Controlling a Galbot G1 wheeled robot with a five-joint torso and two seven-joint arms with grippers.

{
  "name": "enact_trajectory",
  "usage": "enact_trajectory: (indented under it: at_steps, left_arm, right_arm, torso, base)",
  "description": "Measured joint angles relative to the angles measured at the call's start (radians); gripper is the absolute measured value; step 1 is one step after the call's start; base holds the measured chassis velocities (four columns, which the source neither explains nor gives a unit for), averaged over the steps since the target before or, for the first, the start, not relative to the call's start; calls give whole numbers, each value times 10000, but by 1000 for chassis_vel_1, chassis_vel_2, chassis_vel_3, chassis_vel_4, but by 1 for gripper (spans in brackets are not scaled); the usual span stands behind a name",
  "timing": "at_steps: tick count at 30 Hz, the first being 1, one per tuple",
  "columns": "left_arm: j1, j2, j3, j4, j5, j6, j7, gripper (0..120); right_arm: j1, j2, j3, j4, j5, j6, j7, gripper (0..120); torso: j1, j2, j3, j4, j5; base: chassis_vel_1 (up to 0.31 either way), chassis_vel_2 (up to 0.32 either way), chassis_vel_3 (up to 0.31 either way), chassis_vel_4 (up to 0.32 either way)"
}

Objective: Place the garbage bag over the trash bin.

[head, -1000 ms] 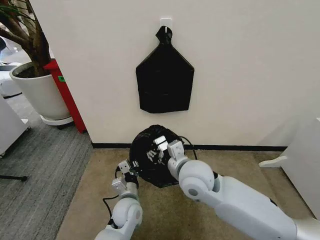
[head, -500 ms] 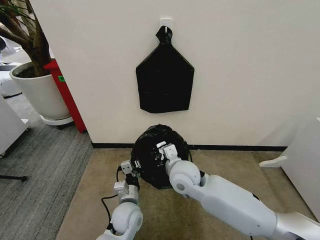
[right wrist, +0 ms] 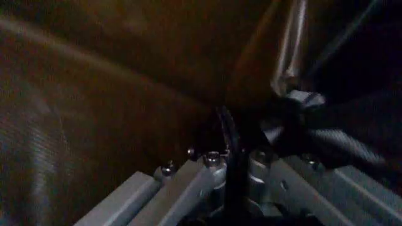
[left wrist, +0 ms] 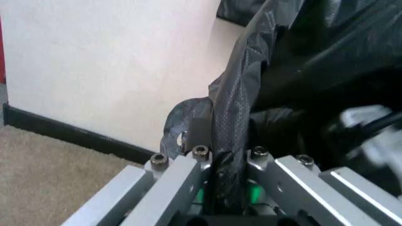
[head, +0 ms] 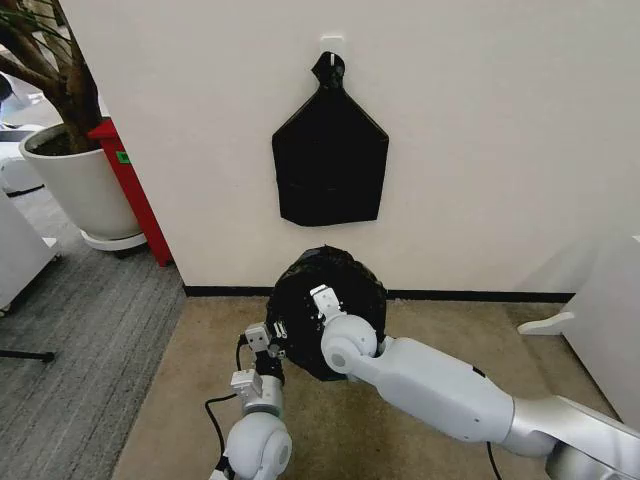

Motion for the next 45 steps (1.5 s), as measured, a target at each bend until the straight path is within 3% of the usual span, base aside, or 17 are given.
enact_trajectory:
  at_steps: [14,24,33,45]
  left_arm:
    - [398,-15,-248,-516,71,31,1,1]
    - [395,-19,-301,-343,102,-23,3,1]
    - [267,-59,-337,-324,51,-23,-1,1]
    - [321,-394,-197,-117,299,-22,-8,1]
  right_arm:
    - [400,155,-144,-963,-381,151,-485,0]
    - [599,-31,-78,-866,-391,161,-505,0]
    - [-204,-391,-125,-342,-626,121,-651,0]
    - [600,482,-439,-912,-562,475,-541,0]
  torso:
    - [0,0,0,-1,0]
    - [0,1,0,0,-1]
    - [0,0,0,-3,1]
    - [0,0,0,1,-1]
  base:
    - [0,0,0,0]
    - [0,0,0,0]
    - [0,0,0,0]
    - [0,0,0,0]
